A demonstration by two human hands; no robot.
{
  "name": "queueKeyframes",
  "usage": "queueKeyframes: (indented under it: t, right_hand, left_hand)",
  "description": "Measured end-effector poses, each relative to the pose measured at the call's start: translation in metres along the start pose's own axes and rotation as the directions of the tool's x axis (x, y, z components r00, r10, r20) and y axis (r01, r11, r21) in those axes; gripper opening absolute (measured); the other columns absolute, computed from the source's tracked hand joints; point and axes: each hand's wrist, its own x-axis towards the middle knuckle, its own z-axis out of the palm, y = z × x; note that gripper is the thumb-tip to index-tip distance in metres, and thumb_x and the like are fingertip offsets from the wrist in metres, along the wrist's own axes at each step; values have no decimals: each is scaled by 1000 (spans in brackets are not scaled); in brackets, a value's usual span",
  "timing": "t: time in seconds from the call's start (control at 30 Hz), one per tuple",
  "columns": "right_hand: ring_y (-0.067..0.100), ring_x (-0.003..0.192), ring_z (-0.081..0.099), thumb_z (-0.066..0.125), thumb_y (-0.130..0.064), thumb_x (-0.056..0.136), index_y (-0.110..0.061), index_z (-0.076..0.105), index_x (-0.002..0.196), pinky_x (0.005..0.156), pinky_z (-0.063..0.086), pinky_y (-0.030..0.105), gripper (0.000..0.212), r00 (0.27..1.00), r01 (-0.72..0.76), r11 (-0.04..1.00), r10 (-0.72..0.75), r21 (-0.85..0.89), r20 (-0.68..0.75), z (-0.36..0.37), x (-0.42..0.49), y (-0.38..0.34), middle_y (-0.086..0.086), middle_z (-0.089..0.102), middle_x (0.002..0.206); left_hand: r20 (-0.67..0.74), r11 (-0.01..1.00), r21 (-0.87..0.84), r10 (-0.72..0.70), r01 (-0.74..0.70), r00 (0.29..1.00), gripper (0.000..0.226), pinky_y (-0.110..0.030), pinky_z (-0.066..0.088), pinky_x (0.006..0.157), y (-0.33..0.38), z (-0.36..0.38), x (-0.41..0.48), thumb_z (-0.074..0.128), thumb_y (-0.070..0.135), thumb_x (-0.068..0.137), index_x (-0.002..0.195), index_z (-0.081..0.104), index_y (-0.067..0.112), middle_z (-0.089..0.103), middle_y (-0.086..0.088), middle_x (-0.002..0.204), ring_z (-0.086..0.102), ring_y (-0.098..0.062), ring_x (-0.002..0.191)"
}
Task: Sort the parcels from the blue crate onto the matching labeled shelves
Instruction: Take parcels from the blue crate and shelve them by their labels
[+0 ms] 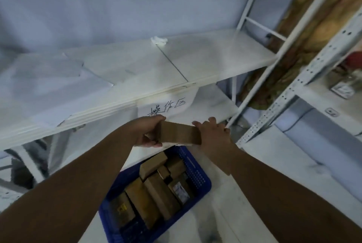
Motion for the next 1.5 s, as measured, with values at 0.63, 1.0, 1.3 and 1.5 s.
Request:
queueKeyframes:
  t: [0.63,1.0,1.3,1.5]
  right_hand:
    - [21,125,49,82,-34,70,-31,44,137,102,47,38,76,982,-185,315,81,931,168,-51,-53,220,-2,52,135]
    - [23,125,46,81,-31,76,-19,36,145,106,42,39,83,989,-81,562,150,823,-5,-60,-124,355,8,45,138]
    - [42,120,42,72,-44,80,-42,-4,152,98,39,50,105,806,-389,675,579,627,-123,-79,-202,476,14,34,136]
    - [45,129,37,75,-54,64,-40,-6,152,106,35,48,121,894,-316,792,433,522,-115,-116,-231,509,12,14,152]
  left_hand:
    - [-42,501,155,865,-852,501,117,-50,53,90,62,275,-42,91,27,51,144,20,31,48,-8,130,51,-27,122]
    - [-113,315,572,945,-757,308,110,-56,40,102,84,432,-66,85,40,61,148,21,17,37,-14,141,40,-33,129]
    - [751,-741,638,659,-208,-45,90,-64,44,89,151,487,-95,88,23,51,132,51,7,56,-17,127,53,-41,114]
    - [976,-939,215,214,269,-31,68,-58,39,98,200,535,-123,79,18,65,128,52,19,57,-9,127,53,-35,117]
